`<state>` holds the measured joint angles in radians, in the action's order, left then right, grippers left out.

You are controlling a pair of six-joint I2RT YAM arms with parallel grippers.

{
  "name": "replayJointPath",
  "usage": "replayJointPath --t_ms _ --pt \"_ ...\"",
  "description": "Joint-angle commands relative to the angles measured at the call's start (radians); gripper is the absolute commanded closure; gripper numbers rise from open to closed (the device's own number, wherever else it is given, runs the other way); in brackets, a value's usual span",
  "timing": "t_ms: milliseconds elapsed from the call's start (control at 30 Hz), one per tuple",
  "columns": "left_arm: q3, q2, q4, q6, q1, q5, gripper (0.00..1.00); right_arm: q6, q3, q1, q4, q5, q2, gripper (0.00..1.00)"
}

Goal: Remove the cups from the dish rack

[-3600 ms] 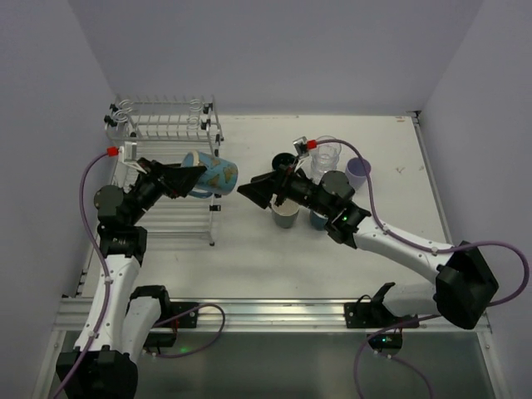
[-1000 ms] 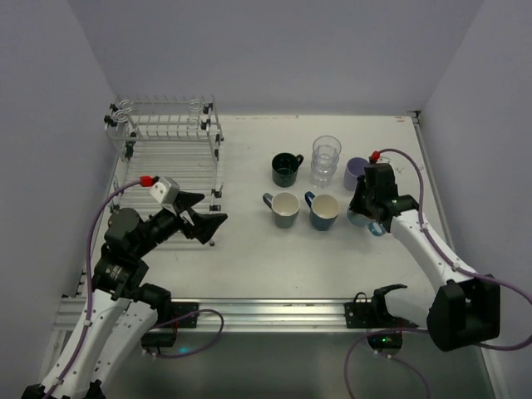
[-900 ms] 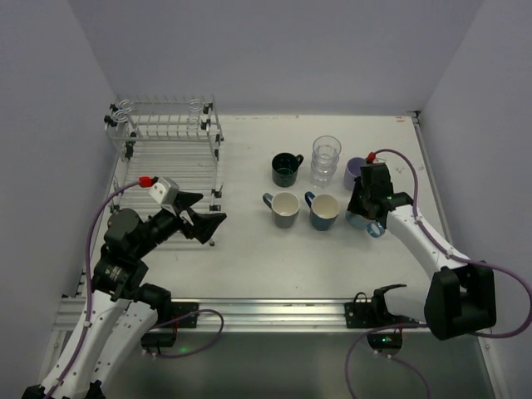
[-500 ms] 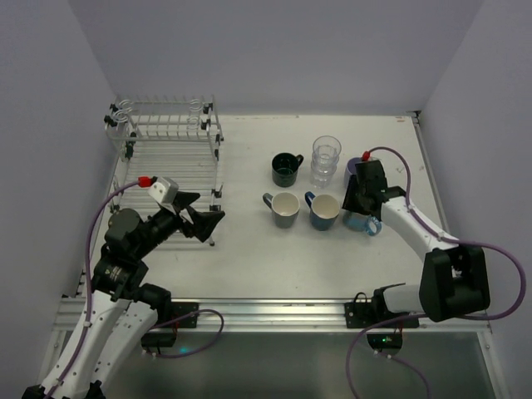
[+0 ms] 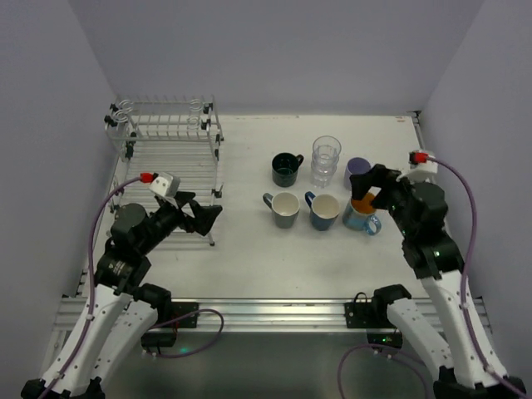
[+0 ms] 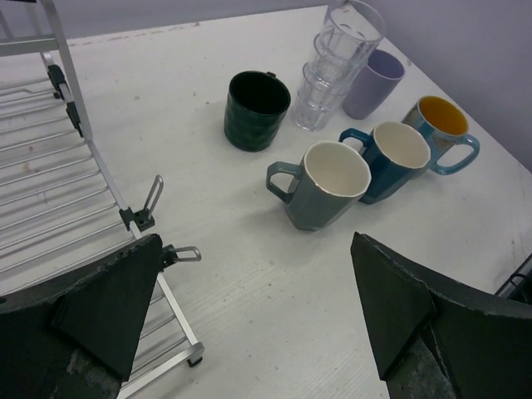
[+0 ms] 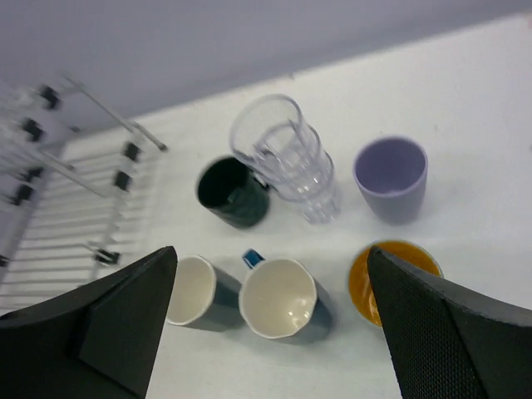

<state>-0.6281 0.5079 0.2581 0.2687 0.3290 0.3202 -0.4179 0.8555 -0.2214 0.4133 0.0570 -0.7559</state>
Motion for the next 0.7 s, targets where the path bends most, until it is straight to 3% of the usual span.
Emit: replayJointPath --t_ms 0,133,233,400,667 --pt "-0.038 0.011 0.006 0.004 0.005 -0.066 0.00 0.007 -0.018 0.002 -0.054 -0.051 0.223 0.01" --pt "-0.135 0.033 0.006 0.032 0.007 -0.059 0.00 0.011 -0.019 0.002 -0.048 -0.033 0.534 0.01" --pt "-0.238 0.057 0.029 0.040 0.007 -0.076 0.00 0.007 -0.010 0.004 -0.024 0.029 0.645 0.01" --pt "-0.379 0.054 0.088 0.043 0.007 -0.154 0.00 0.002 -0.003 0.002 0.025 0.121 0.693 0.01" --pt "-0.372 -0.020 0.121 0.059 0.005 -0.228 0.00 -0.051 0.000 0.002 0.051 -0.015 0.629 0.01"
